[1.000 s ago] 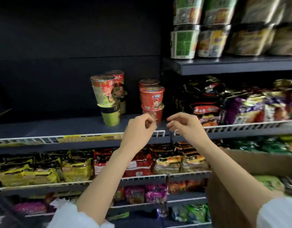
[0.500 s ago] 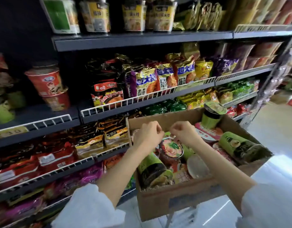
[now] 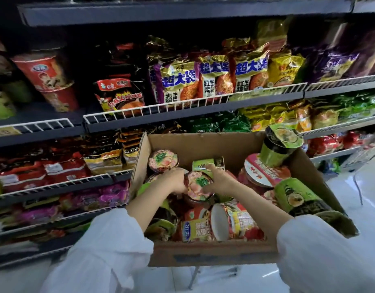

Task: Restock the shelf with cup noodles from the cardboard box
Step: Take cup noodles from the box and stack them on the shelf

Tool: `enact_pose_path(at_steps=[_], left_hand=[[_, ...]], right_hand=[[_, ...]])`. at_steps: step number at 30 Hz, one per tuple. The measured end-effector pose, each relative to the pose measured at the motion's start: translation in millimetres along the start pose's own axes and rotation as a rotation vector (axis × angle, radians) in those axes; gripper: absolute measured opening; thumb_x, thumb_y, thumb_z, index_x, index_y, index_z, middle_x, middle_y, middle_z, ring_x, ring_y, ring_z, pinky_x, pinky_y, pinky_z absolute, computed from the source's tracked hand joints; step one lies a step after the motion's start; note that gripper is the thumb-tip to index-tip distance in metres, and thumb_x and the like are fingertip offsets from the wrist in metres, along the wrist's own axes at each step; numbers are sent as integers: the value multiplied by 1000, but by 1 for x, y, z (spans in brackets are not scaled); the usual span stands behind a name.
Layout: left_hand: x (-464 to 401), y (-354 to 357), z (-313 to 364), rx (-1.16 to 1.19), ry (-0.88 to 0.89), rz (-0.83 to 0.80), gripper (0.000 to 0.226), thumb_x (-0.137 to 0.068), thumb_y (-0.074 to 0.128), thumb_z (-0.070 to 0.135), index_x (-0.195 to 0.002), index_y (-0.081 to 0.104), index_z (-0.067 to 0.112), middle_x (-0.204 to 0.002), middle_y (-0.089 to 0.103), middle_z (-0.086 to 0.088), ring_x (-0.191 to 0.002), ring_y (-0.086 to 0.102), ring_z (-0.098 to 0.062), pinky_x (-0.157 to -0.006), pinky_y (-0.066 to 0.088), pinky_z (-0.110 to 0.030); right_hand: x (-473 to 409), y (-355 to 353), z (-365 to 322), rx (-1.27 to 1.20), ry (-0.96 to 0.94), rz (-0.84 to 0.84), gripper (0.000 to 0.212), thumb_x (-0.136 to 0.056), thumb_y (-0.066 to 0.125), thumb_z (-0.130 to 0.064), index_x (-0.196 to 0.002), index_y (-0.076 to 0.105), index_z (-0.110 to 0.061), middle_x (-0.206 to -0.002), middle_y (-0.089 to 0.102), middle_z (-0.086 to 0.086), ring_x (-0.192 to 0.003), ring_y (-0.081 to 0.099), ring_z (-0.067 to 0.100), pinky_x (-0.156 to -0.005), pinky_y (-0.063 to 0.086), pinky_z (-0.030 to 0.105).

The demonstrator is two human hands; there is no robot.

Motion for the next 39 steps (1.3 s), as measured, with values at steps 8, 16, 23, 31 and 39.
enact_pose_path(at_steps=[8, 16, 23, 31, 39], left_hand=[[-7, 4, -31, -95, -134, -46, 88, -73, 71, 52, -145, 31, 21, -143, 36, -9, -131, 36, -33, -106, 33, -49], [-13, 1, -40, -115, -263, -85, 96, -72, 74, 52, -146, 18, 27, -145, 29, -19, -124, 43, -37, -94, 43, -44], [-9, 1, -38, -124, -269, -66, 112, -67, 75, 58, -150, 6, 27, -152, 19, -23, -135, 29, -45, -108, 27, -57], [19, -17, -32, 157, -121, 218, 109, -66, 75, 57, -148, 9, 29, -146, 30, -18, -134, 33, -38, -106, 26, -57], [27, -28, -25, 467, -84, 529, 90, -66, 72, 51, -141, 23, 40, -140, 28, -9, -134, 23, -31, -107, 27, -48]], right_hand=[[-20, 27, -12, 264, 2, -192, 119, -70, 78, -47, -152, -6, -24, -157, -5, 21, -143, -1, 45, -114, 18, 53], [-26, 21, -13, 267, 0, -117, 109, -74, 73, -45, -152, 1, -19, -155, -1, 23, -141, 9, 48, -111, 26, 50], [-17, -15, -12, 124, -27, 57, 109, -72, 73, -46, -152, 3, -21, -151, 11, 20, -140, 10, 44, -113, 24, 49], [-2, -54, -22, -21, -87, 235, 99, -74, 72, -46, -151, 15, -21, -147, 17, 17, -137, 13, 40, -112, 22, 47], [12, -76, -25, -20, -113, 326, 99, -74, 74, -44, -151, 15, -23, -149, 12, 17, -137, 10, 41, -112, 20, 49]])
Point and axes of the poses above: each hand's wrist, its own x-axis away from the middle knuckle, its own y-axis out of the palm, z = x × y, the point moved 5 cm from there along -x, towards the middle knuckle
